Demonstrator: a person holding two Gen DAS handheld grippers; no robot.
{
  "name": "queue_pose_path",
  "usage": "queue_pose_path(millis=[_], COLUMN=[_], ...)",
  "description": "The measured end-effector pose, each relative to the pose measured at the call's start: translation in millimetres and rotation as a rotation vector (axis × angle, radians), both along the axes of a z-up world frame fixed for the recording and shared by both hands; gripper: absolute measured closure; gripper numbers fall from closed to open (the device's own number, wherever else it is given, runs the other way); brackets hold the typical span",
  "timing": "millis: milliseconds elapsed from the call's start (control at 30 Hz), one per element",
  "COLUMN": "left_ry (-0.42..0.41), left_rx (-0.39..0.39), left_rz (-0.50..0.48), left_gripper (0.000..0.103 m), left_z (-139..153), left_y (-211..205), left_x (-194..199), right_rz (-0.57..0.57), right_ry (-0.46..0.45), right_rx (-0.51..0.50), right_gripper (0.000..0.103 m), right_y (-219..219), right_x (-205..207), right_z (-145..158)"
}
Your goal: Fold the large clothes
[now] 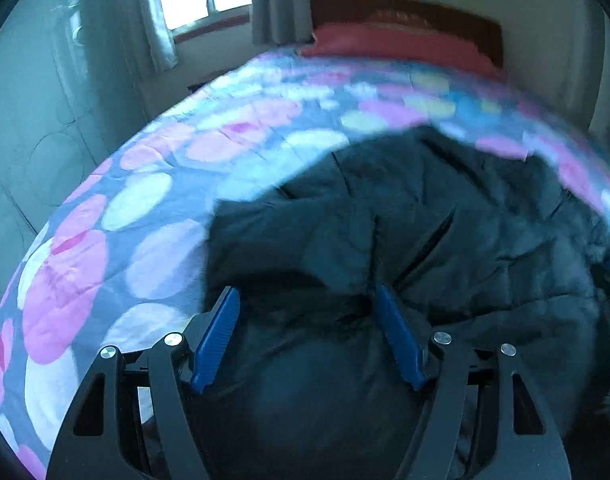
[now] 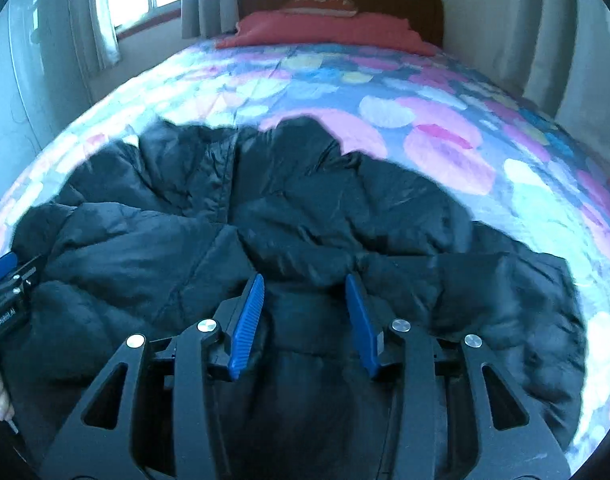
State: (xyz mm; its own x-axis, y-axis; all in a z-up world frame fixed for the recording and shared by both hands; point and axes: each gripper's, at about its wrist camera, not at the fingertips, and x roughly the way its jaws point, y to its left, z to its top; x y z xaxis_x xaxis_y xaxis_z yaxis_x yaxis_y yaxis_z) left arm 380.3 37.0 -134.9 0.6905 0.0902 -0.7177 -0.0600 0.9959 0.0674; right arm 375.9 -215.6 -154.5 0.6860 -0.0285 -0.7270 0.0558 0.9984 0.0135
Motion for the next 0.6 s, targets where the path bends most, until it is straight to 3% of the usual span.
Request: queue_pose_path(millis=[67, 133, 200, 233, 333, 433, 500, 600], left_ry=[-0.032, 0.005, 0.094, 0.1, 0.09, 0.068, 0.048, 0.042], left_rx=[-0.005, -0.009, -0.094, -0.129, -0.101, -0.114, -0.125, -0.154], left_rz=[0.031, 0.069, 0.063, 0.073, 0.074, 0.074, 0.087, 0.13], left_gripper=[0.033, 0.032, 0.03, 0.029, 0.03, 0.03, 0.03, 0.03], left_z=[5.0, -6.9, -29.9, -31.9, -21.0, -5.3, 5.0, 14.7], left_y=[13.5, 24.1, 34.4, 39.6, 38.0, 47.0, 56.1, 75.4], left_x=[-14.3, -12.7, 1.1, 4.1, -1.7, -29.2, -56.3, -94.0], right_rz=[-0.022, -0.054, -0.044, -0.045, -0.047, -0.076, -0.094, -0.133], right_ry=[-0.027, 0.016, 0.041, 0.038, 0.027, -0.003, -0.026, -0.037], right_rx=[-0.037, -0.055, -0.005, -0.006, 0.009, 0.063, 0.054, 0.052], right_gripper=[0.061, 0.06, 0.06, 0.06, 0.06, 0.059, 0.046, 0.043], right_y=[-5.3, -14.8, -20.4, -20.4, -22.6, -39.1, -50.2, -73.3], right_x=[-18.1, -26.8, -24.8, -23.8, -28.1, -58.7, -84.8, -126.0], right_z=[5.5, -9.0, -28.6, -27.7, -16.6, 2.2, 12.3, 20.4])
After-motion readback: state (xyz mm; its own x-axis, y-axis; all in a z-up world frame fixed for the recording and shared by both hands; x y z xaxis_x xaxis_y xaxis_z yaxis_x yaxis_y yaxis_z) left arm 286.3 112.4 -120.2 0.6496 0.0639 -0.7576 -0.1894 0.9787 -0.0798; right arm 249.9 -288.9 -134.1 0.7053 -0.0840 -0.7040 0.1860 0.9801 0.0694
